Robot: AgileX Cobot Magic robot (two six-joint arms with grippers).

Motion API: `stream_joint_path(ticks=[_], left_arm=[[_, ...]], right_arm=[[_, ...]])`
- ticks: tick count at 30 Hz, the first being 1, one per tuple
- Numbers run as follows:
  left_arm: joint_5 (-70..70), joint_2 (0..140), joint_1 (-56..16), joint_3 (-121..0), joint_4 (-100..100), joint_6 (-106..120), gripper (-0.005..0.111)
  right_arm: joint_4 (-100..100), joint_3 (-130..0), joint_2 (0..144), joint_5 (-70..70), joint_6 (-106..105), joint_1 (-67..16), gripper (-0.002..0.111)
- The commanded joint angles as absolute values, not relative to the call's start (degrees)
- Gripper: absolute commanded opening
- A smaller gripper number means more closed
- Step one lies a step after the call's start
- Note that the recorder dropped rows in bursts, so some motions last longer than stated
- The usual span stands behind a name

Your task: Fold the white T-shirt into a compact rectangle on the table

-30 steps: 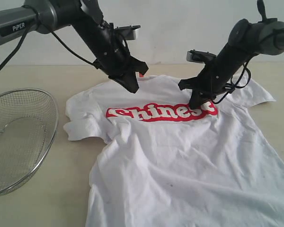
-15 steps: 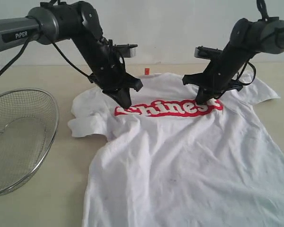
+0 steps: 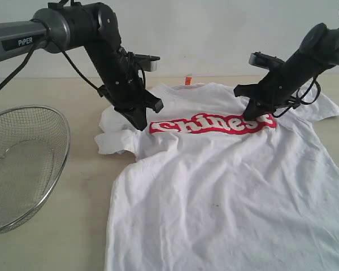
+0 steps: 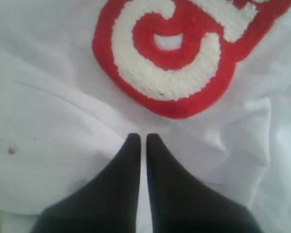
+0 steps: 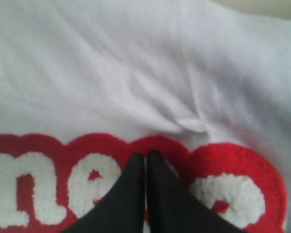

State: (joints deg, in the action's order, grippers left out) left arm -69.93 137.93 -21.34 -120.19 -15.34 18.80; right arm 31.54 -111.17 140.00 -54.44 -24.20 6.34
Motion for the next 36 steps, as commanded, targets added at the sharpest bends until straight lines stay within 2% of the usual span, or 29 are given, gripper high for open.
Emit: stream_joint_path(ticks=[1,8,36], left_arm=[[-66.1,138.3,-20.3,-119.9,-13.5,15.1,0.005],[-63.3,142.8,-18.2,-120.0,-14.6,13.7,0.005],[-61.3,143.7,-13.8,-120.0,-5.8,14.4,0.005]], right_arm=[[36.1,-110.4,139.9,-59.8,-30.9,4.9,0.0],[40.7,-110.4,135.7,-57.8,-32.8,2.0,0.0],[40.8,-110.4,133.8,-61.9,-33.6,2.0,0.0]])
